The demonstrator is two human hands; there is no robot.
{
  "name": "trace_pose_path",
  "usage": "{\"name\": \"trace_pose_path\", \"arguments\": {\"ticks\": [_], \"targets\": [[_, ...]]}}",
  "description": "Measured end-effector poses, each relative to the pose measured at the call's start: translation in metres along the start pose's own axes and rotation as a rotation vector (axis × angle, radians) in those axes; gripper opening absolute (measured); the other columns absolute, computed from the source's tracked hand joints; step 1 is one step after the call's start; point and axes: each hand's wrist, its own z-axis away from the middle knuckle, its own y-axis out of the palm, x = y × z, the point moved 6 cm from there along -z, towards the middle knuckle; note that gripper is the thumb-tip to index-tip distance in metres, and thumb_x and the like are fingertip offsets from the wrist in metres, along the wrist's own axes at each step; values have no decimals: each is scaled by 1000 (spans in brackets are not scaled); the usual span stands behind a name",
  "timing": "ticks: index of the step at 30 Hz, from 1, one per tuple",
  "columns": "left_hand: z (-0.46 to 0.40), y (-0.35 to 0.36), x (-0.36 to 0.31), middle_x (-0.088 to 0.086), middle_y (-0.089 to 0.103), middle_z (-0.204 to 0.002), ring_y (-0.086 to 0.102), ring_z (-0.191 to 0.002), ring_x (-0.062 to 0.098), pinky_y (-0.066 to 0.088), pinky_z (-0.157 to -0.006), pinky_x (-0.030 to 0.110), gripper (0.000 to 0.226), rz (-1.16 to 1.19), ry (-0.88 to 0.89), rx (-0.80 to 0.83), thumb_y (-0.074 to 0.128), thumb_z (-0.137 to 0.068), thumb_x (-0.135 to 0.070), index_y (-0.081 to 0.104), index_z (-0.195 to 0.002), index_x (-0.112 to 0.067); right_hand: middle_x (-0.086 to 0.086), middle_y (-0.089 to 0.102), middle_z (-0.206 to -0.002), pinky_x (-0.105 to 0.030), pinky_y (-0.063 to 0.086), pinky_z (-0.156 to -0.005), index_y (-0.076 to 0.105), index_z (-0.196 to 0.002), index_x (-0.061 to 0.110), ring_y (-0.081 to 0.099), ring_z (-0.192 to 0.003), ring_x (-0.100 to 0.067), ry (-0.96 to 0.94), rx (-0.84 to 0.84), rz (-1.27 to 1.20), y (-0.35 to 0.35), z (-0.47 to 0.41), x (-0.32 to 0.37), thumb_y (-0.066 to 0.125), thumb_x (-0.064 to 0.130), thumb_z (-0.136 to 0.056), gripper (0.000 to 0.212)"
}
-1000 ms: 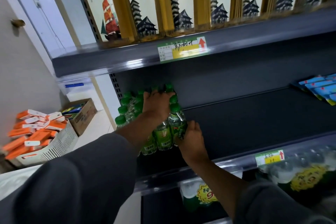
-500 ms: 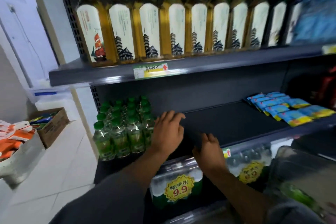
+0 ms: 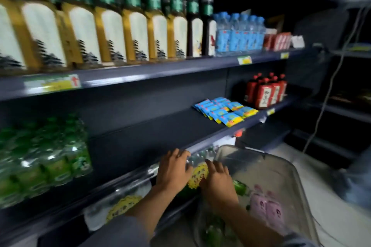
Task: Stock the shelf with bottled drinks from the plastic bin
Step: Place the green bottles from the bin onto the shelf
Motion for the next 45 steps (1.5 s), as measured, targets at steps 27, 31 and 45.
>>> {"name": "trace_pose_path", "arguments": {"ticks": [27,31,45], "targets": [[35,163,-101,1,58,-127,60,-108,19,47,-76,25,36,211,83,323,61,-96,-27,56,-131,-27,-15,30,-157,-52,37,-113,26,-154,33,24,-145,-40,374,84,-28,47,58,-171,57,27,-99,63],[10,190,-113,4,56,-131,60,-111,20,56,-87,33,45,240,83,319,64,-95,-19,51,-138,-26,-17,13,-165,-53,30,-117,22,-158,29,11,-151,-41,405,174,-35,87,42,-175,61,25,-97,72],[-9,307,-99,10,50,-140,52,-125,27,51,-100,43,60,84,-51,448,54,-94,-4,40,-146,-29,-13,26,-157,-45,44,-110,29,-154,25,31,-143,-33,461,283,-126,159,7,-217,66,31,-95,70]]}}
